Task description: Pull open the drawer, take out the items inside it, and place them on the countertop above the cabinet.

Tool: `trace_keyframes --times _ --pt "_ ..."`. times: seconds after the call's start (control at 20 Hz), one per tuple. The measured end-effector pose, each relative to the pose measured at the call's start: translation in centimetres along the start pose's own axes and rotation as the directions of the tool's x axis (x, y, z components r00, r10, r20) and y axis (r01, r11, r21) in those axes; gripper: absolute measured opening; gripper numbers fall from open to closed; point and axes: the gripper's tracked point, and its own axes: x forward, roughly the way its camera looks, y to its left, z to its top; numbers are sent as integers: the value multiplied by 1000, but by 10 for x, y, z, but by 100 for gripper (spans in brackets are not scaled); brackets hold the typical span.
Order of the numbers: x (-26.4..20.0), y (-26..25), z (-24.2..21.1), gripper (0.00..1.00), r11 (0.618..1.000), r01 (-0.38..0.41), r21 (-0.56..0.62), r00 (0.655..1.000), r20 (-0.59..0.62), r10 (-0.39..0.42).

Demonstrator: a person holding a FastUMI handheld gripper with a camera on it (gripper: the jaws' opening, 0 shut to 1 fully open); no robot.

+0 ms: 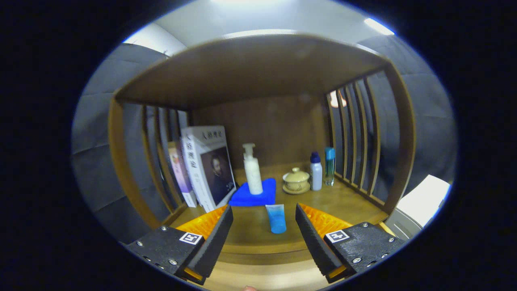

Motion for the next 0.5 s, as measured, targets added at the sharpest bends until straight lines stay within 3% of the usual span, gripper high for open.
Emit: trace_keyframes --times 0.2,0.5 --pt "-66 21 16 95 998 -18 -65 993 119 26" --pt "-147 49 -17 95 993 -46 -105 985 162 63"
